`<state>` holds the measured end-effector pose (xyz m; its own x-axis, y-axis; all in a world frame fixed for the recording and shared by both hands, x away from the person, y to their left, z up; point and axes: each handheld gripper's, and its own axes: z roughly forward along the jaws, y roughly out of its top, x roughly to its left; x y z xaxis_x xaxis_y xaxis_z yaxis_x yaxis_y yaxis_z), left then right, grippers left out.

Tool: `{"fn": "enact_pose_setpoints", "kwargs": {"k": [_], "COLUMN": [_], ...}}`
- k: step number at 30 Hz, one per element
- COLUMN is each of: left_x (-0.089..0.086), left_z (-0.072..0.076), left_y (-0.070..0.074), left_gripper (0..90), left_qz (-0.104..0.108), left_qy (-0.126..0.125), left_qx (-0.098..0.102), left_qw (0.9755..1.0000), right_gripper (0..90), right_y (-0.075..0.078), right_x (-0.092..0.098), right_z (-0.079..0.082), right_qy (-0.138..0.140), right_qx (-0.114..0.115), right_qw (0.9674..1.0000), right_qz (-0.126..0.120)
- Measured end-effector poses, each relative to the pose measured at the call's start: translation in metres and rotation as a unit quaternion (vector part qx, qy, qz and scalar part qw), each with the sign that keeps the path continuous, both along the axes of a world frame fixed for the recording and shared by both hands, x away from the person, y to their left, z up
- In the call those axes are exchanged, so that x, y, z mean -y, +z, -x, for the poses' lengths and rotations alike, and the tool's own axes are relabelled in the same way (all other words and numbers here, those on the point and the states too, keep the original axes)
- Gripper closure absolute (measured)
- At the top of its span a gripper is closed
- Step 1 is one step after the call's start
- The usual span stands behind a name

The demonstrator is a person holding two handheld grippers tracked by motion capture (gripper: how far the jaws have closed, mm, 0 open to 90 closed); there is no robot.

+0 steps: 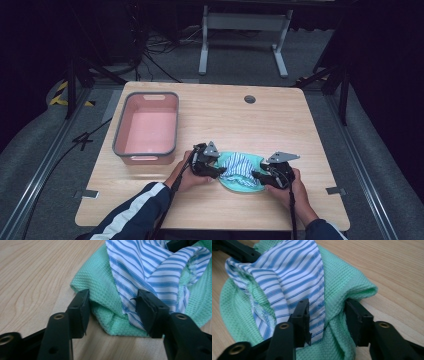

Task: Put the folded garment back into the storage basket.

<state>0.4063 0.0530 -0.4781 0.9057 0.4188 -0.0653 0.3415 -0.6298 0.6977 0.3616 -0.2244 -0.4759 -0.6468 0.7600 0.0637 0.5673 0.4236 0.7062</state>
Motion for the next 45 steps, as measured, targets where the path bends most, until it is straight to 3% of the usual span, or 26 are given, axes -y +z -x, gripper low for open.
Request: {"fn": "enact_pose_setpoints", "kwargs": {"k": [5, 12, 14, 16, 19, 45], "left_x": [0.000, 0.002, 0.003, 0.008, 0.011, 0.008], "left_z": [0.000, 0.002, 0.003, 0.008, 0.012, 0.017], "left_y": [0.000, 0.001, 0.004, 0.009, 0.014, 0.031], "left_gripper": [70.0, 77.8, 78.5, 79.6, 80.3, 80.5], "left_qz": [0.009, 0.005, -0.011, -0.036, -0.043, -0.033], "left_qy": [-0.019, -0.023, -0.026, -0.031, -0.031, -0.034], "left_qx": [-0.010, -0.008, -0.007, 0.012, 0.019, 0.047], "left_qw": [0.9997, 0.9997, 0.9996, 0.9988, 0.9984, 0.9978], "right_gripper": [72.1, 78.6, 79.2, 79.7, 80.2, 80.0], "right_y": [-0.001, -0.001, -0.001, 0.000, 0.002, 0.024], "right_x": [0.000, 0.000, -0.001, -0.002, -0.002, 0.000], "right_z": [0.001, 0.003, 0.004, 0.004, 0.006, 0.016], "right_qy": [0.009, 0.013, 0.014, 0.018, 0.026, 0.035], "right_qx": [-0.005, -0.004, -0.003, 0.000, 0.006, 0.039], "right_qw": [0.9998, 0.9997, 0.9997, 0.9998, 0.9996, 0.9984], "right_qz": [-0.014, -0.019, -0.019, -0.013, -0.006, -0.021]}}
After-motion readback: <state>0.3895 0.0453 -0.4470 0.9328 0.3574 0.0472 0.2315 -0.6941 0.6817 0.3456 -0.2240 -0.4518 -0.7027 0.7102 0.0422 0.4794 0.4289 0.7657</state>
